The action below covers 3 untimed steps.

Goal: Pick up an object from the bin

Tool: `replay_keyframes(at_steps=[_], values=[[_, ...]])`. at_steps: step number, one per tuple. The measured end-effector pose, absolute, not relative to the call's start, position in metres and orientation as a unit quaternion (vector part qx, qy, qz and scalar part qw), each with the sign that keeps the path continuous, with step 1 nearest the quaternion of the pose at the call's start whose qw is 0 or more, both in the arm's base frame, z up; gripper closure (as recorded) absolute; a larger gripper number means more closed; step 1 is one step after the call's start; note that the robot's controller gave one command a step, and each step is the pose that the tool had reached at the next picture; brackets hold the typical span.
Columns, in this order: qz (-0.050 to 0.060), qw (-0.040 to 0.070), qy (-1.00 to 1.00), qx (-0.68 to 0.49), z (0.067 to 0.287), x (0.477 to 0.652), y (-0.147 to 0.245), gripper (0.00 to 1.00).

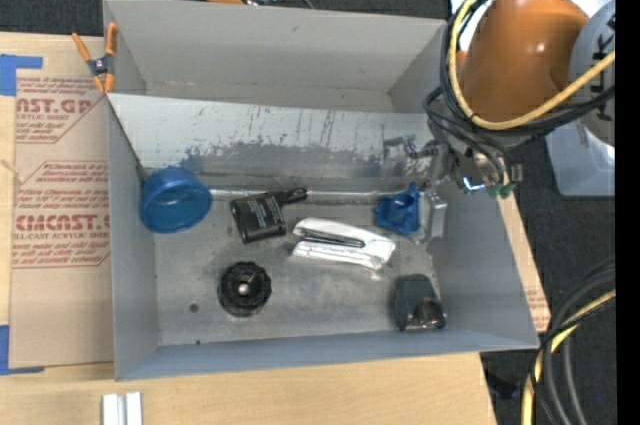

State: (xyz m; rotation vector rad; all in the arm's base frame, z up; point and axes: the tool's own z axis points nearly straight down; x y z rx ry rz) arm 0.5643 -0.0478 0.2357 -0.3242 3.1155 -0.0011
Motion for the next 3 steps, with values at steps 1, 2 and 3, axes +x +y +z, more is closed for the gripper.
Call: replay_keyframes(at_steps=[1, 2, 3], values=[[-0.001, 0.009, 0.996, -0.086, 0.243, 0.556, -0.018, 0.00], [-0.001, 0.008, 0.982, -0.191, 0.229, 0.578, -0.017, 0.00], [-0.001, 0.007, 0.975, -0.221, 0.217, 0.580, -0.016, 0.00]])
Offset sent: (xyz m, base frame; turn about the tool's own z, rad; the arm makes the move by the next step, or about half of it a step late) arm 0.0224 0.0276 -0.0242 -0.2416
